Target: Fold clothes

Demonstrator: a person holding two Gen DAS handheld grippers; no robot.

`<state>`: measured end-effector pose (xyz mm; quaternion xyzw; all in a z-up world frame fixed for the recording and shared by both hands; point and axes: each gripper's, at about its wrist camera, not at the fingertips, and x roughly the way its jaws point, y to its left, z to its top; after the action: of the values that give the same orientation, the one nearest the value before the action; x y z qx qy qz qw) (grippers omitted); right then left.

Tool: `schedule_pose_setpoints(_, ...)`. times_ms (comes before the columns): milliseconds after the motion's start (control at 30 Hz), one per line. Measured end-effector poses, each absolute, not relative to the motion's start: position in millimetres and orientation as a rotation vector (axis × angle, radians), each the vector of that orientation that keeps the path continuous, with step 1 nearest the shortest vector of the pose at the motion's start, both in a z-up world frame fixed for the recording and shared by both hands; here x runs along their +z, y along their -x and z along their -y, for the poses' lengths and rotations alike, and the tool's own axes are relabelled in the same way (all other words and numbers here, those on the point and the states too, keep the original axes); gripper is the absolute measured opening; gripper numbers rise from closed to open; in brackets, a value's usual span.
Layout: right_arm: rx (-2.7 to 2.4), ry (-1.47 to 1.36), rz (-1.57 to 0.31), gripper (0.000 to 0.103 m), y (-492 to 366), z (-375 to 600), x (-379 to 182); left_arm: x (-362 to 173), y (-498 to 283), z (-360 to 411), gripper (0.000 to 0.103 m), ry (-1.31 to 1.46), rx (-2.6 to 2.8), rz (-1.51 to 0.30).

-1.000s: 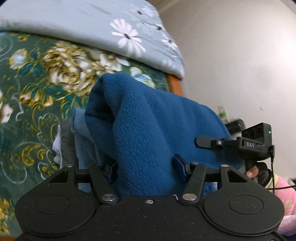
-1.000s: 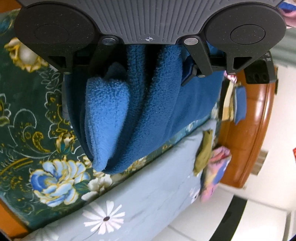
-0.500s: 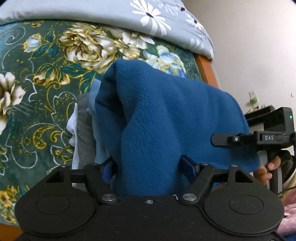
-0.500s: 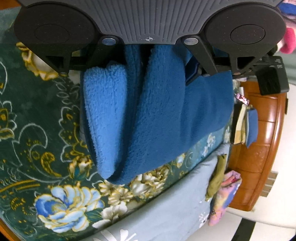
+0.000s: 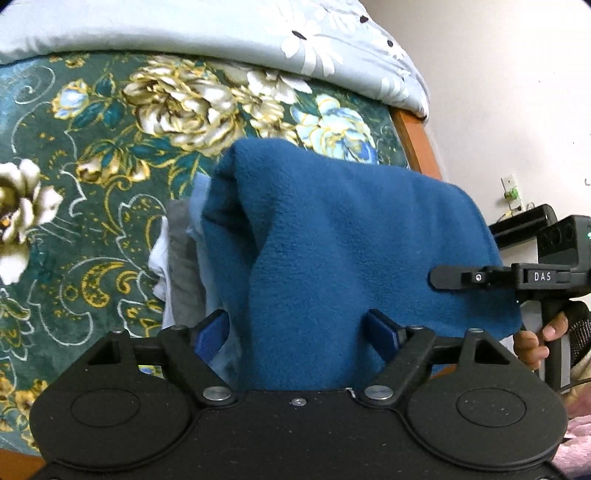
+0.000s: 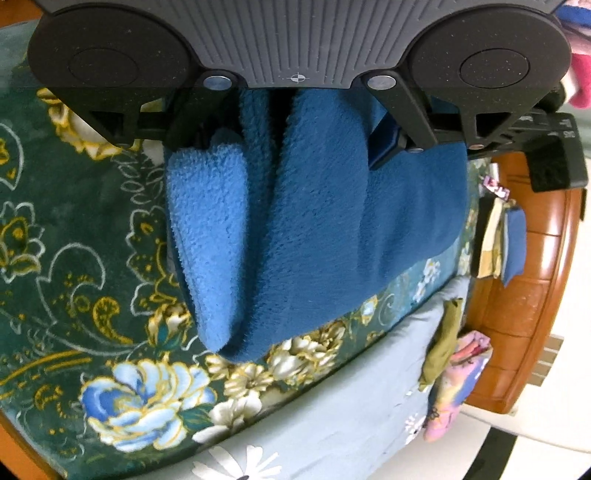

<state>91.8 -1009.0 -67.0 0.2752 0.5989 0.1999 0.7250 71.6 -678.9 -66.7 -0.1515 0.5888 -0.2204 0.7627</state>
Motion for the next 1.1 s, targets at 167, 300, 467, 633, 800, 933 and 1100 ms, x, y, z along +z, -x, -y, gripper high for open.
schedule_pose_setpoints(167, 0.423, -0.588, -1.289, 0.086, -88, 1014, -53, -60, -66, 665, 0.082, 0.362, -0.451, -1.264)
schedule_pose_setpoints(300, 0.406, -0.544, -1.253, 0.087, -80, 1020, -37, -49, -63, 657, 0.082, 0.365, -0.434, -1.231)
schedule_pose_setpoints(467, 0.314, -0.468, -1.123, 0.088, -66, 1047, 3, -8, -60, 635, 0.083, 0.356, -0.337, -1.067)
schedule_pose_setpoints(633, 0.265, -0.291, -0.971, 0.083, -64, 1045, 51, 34, -65, 650, 0.086, 0.261, -0.32, -0.917)
schedule_pose_setpoints(800, 0.301, -0.217, -0.93, 0.062, -73, 1007, 66, 43, -63, 701, 0.08, 0.096, -0.394, -0.886)
schedule_pose_setpoints(933, 0.348, -0.203, -0.966, 0.032, -73, 985, 54, 30, -60, 725, 0.039, 0.009, -0.444, -0.931)
schedule_pose_setpoints(1100, 0.327, -0.215, -1.044, 0.017, -69, 982, 35, 8, -62, 735, 0.009, -0.021, -0.465, -1.007)
